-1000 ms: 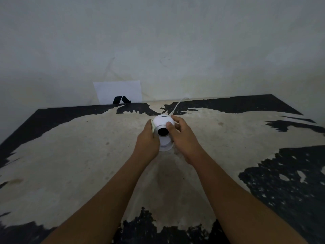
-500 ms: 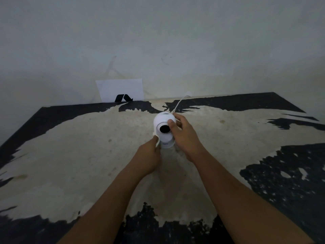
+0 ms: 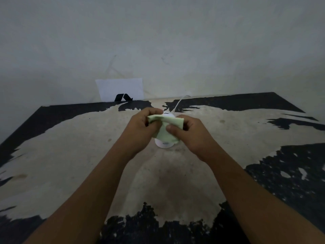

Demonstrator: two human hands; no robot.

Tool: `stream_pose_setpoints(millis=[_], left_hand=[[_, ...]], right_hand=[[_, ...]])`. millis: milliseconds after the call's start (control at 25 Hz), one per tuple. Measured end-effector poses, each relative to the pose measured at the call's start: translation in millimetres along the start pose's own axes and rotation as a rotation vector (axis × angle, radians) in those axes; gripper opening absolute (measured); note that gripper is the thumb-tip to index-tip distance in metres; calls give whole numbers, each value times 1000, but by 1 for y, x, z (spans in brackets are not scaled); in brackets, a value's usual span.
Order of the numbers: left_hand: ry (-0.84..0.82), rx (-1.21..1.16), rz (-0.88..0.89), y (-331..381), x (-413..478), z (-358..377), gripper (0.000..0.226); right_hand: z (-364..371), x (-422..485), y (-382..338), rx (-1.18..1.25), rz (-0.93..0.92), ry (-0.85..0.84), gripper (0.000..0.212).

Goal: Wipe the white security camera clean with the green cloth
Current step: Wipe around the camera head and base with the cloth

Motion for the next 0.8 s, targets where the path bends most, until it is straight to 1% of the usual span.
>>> stream_pose_setpoints(millis=[80, 120, 160, 200, 280, 320, 360, 440, 520, 600, 640, 720, 760, 800], left_hand=[[64, -88, -80, -17, 6, -1, 21], [87, -71, -121, -29, 6, -1, 25], [85, -7, -158, -43, 5, 1, 37], [56, 71, -192, -58, 5, 5, 55], [-32, 269, -247, -83, 7, 18, 92], [-72, 358, -271, -91, 8, 26, 105], [-96, 423, -287, -96, 10, 33, 113], [-103, 459, -303, -99, 15, 44, 118], [-93, 507, -331, -100, 20, 51, 113], [-98, 637, -338, -97, 23, 54, 107], [-102, 688, -314, -95, 25, 56, 101], [-94, 699, -259, -91, 27, 57, 84], [-92, 685, -258, -91, 28, 56, 79], [-89, 678, -269, -93, 28, 55, 79]], right_hand=[[-23, 11, -8, -1, -51, 177, 1], [-35, 17, -14, -23, -77, 268, 7], [-45, 23, -20, -67, -99, 341, 12], [-53, 30, -26, -134, -115, 400, 17], [-53, 42, -34, -306, -132, 443, 25], [-47, 49, -35, -375, -128, 432, 23], [-38, 56, -32, -418, -121, 399, 19], [-16, 63, -19, -476, -116, 288, 7], [7, 63, -6, -572, -148, 123, 30], [23, 59, 5, -662, -179, -16, 41], [29, 56, 9, -720, -193, -67, 46], [36, 54, 14, -905, -229, -132, 57], [39, 55, 15, -979, -244, -147, 60], [40, 59, 16, -1003, -242, -154, 60]])
Point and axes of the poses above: each hand's wrist, its own x-axis towards the middle knuckle, its own z-axis out of the palm, y = z × x, the point moved 7 cm from there along x, towards the middle knuckle, and after that the axes turned 6 degrees about x, right-handed, at the moved point
